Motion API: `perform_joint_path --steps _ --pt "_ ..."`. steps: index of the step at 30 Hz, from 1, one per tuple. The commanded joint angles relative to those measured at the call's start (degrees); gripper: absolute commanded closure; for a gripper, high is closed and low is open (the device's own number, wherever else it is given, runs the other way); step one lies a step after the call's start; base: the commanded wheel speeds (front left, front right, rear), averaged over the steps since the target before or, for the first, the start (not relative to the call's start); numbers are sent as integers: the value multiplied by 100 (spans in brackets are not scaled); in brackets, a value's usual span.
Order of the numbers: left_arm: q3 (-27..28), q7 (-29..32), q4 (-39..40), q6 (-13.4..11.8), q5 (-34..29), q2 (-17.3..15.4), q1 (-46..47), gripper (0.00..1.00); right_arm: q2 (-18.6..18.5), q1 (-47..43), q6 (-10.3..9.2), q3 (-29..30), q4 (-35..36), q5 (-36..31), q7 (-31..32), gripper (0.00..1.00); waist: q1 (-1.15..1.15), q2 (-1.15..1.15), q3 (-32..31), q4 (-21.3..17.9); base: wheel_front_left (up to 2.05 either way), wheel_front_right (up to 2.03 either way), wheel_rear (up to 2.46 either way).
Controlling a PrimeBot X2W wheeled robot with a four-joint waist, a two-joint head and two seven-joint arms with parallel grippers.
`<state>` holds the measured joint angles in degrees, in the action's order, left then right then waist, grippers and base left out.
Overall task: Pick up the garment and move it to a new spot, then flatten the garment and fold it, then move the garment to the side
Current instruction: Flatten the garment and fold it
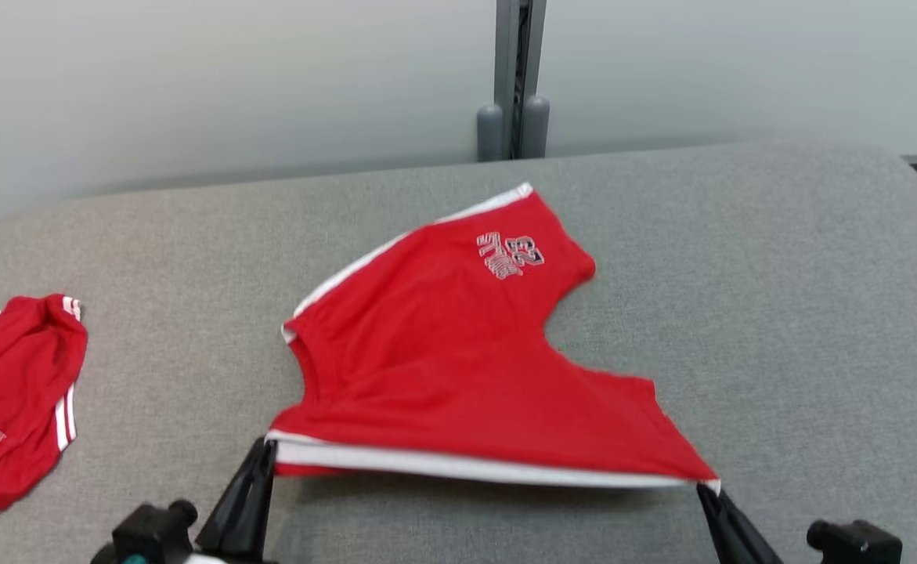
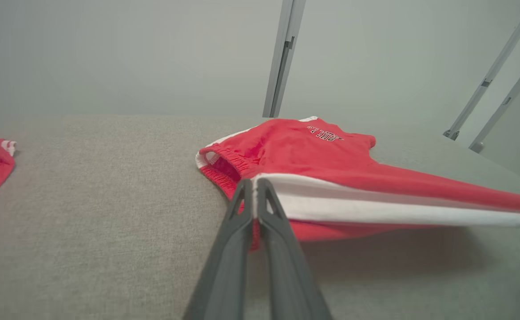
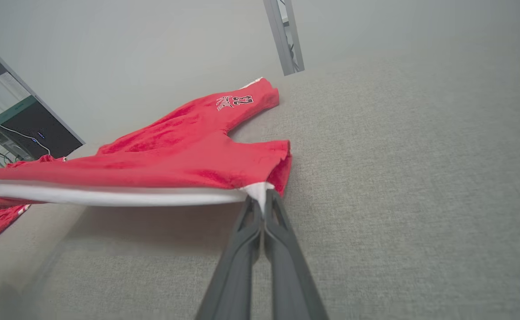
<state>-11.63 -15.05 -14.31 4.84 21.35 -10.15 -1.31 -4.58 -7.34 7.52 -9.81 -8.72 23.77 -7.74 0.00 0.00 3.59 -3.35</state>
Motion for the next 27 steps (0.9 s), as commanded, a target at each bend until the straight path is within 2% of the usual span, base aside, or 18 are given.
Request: perform_joint_path --steps 1,10,13,18,24,27 --pt "65 46 117 -84 52 -49 -140 100 -30 -211 -4 61 192 -61 133 100 0 0 -172 -16 0 0 0" --pt "30 845 1601 -612 216 -19 -1466 100 65 -1476 -3 323 1910 -320 1239 100 0 0 -509 -45 0 0 0" --pt "14 1041 1932 -710 229 -45 -1616 100 41 -1556 -3 421 2161 -391 1379 100 0 0 -533 -24 0 0 0" --pt "-2 1292 2187 -784 250 -98 -1568 100 -33 -1333 -3 625 2174 -387 1371 100 0 0 -526 74 0 0 0" --pt "-24 1493 2169 -707 271 -177 -1228 100 -169 -802 -4 725 1864 -351 1271 100 0 0 -352 200 0 0 0" --pt "-12 1574 2133 -607 286 -267 -894 100 -295 -254 -4 663 1609 -301 1170 100 0 0 -36 265 0 0 0"
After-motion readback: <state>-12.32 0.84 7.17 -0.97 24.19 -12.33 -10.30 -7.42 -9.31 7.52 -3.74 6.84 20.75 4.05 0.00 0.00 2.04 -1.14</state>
